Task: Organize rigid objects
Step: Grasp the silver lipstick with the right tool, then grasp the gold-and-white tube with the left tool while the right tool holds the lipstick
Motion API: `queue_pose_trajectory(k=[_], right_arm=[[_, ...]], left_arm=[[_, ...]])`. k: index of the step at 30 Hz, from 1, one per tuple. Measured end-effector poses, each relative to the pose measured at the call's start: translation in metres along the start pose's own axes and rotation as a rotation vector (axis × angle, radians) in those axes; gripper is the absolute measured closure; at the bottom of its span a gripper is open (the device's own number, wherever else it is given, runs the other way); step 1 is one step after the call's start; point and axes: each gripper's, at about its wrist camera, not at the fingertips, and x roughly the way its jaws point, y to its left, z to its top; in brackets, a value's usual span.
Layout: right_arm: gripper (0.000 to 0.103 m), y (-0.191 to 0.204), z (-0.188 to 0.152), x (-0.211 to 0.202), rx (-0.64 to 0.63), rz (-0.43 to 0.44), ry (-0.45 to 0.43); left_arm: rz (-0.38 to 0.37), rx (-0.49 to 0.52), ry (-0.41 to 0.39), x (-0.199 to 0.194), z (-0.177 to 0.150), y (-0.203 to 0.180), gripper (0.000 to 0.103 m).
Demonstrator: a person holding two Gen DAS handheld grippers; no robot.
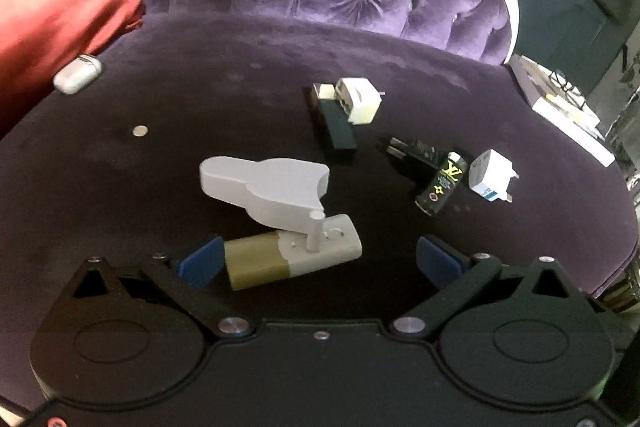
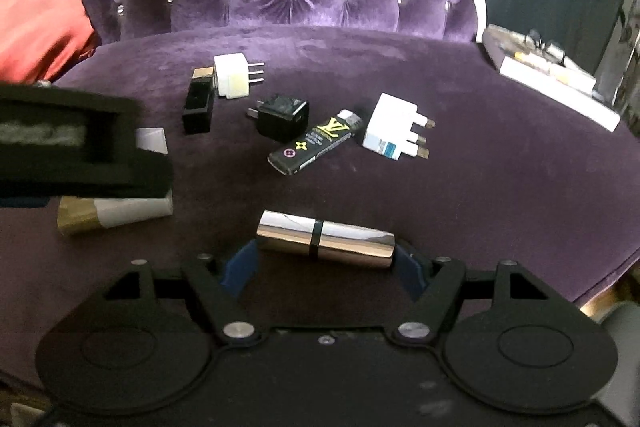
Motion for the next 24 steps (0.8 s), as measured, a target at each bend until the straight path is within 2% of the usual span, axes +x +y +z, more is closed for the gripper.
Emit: queue_pose_trajectory(k=[4, 12, 14, 15, 16, 20, 24], right_arm=[[0.028, 0.003, 0.000, 0.000, -0.011, -0.019, -0.016], [0.008, -0.003, 0.003, 0.006, 0.045, -0.042, 0.007], [0.005, -0.006, 0.004, 0.009, 0.072, -0.038, 0.021], [0.004, -0.008, 0.004, 0.010, 0.084, -0.034, 0.029], [0.003, -0.009, 0.005, 0.011, 0.097, -0.028, 0.038], [0.002, -0.012, 0.007, 0.013, 0.115, -0.015, 0.055], [0.002, -0.010, 0.007, 0.013, 0.104, -0.016, 0.053]], left_arm=[[0.012, 0.001, -0.006, 0.006, 0.001, -0.004, 0.004], [0.043, -0.037, -0.036, 0.013, 0.005, -0.004, 0.004], [0.030, -0.093, -0.003, 0.018, 0.007, 0.004, 0.004], [0.017, -0.142, 0.043, 0.024, 0.007, 0.011, 0.004], [0.010, -0.155, 0.048, 0.026, 0.007, 0.014, 0.004], [0.017, -0.134, 0.060, 0.022, 0.005, 0.011, 0.004], [0.063, -0.077, 0.107, 0.021, 0.003, 0.007, 0.004]])
